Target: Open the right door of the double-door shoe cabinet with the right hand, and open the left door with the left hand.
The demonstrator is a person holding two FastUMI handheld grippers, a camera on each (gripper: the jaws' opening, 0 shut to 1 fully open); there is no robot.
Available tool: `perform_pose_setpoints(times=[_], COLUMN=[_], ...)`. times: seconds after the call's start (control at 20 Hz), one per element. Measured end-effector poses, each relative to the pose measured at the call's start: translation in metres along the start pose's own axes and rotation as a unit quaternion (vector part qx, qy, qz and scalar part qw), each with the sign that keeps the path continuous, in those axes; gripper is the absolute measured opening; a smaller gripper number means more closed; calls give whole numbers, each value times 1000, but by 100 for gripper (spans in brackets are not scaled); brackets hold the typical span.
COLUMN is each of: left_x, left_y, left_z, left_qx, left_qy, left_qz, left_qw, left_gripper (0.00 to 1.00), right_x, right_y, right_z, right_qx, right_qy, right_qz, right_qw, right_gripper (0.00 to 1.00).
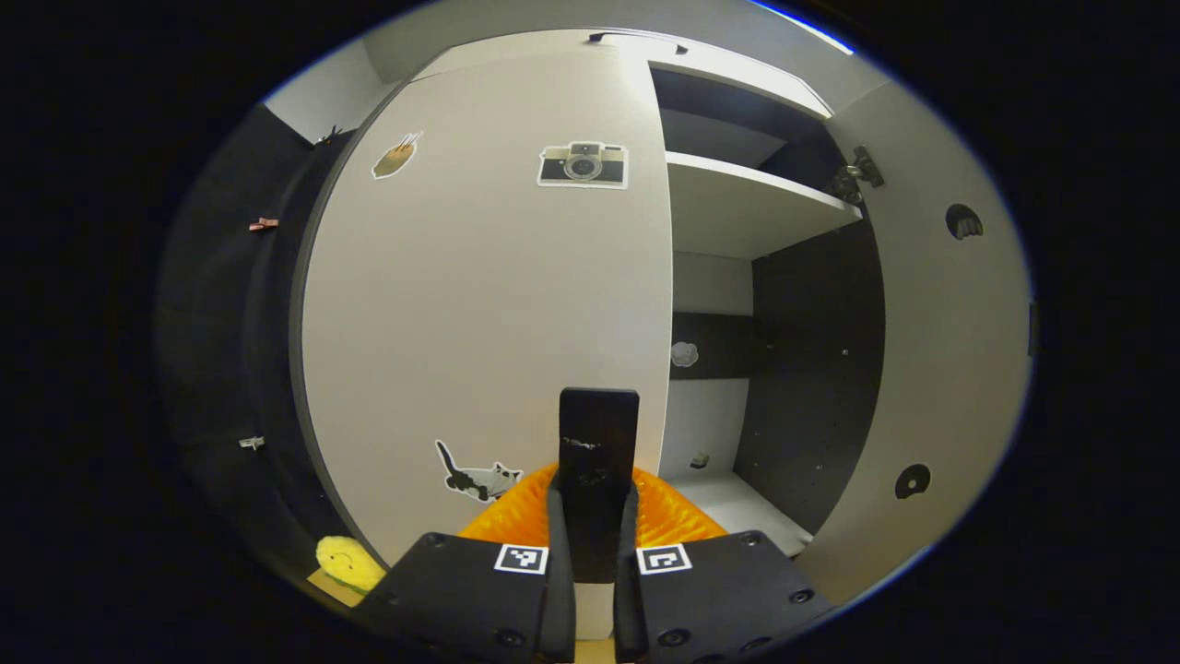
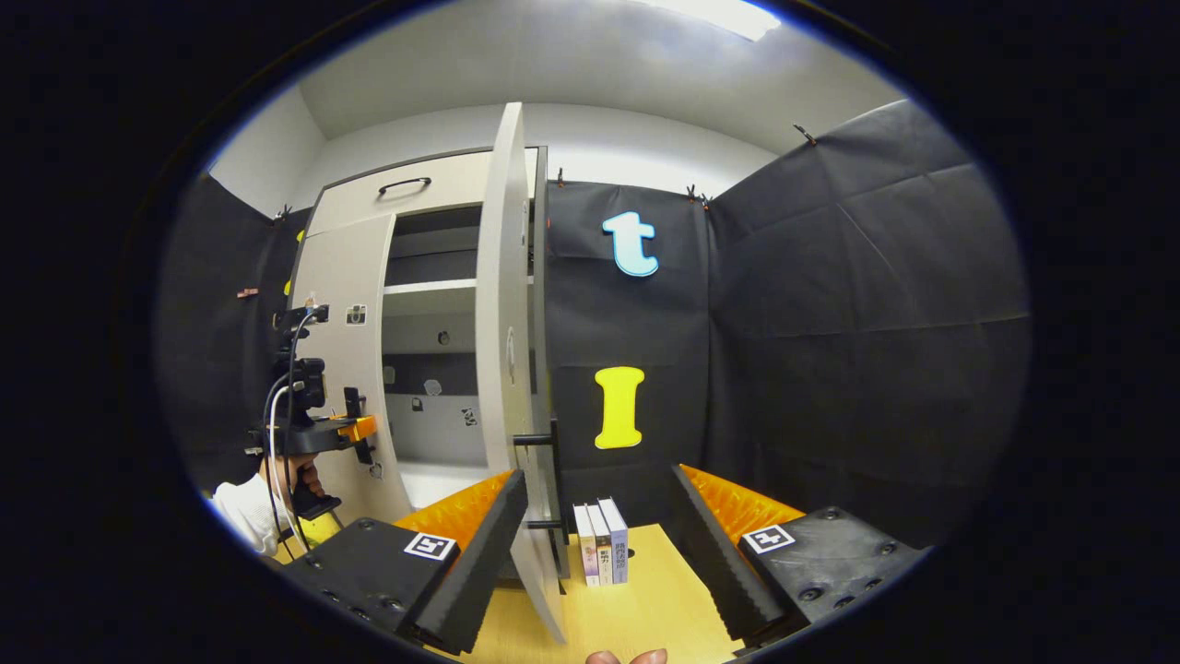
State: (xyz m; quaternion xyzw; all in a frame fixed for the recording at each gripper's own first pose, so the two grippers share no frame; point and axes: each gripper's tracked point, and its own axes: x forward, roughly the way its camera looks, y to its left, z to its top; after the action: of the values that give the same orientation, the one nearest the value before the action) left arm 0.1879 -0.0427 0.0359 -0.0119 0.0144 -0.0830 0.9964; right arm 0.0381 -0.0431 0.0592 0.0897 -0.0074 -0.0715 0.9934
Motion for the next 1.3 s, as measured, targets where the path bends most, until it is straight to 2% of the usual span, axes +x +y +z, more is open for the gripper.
perform_pose_setpoints(times=[0.05,0.1,0.5,0.75,1.05,1.15,1.25,1.3], left_x=[-8,-19,-65,-90,-115,-120,-125,-127], left_y=[1,2,27,47,75,83,92,96], left_z=[-2,-2,-6,-9,-9,-10,-9,-9], left_qx=[-3,-10,-12,-7,-8,-13,-14,-15], left_qy=[5,10,28,23,22,21,19,19], left_qz=[-8,-19,-57,-62,-59,-57,-54,-51], left_qw=[1000,1000,998,998,998,998,998,998], left_gripper=[21,19,20,18,20,17,19,19], right_x=[-4,-8,-38,-48,-61,-61,-65,-66], right_y=[4,10,75,108,139,148,153,157], right_z=[1,1,-2,-6,-7,-4,-3,-3], right_qx=[1,3,15,27,33,29,25,24], right_qy=[0,1,6,11,7,6,6,6], right_qz=[1,0,13,21,28,31,34,35], right_qw=[1000,1000,1000,999,999,999,999,999], right_gripper=[93,97,97,97,97,97,97,100])
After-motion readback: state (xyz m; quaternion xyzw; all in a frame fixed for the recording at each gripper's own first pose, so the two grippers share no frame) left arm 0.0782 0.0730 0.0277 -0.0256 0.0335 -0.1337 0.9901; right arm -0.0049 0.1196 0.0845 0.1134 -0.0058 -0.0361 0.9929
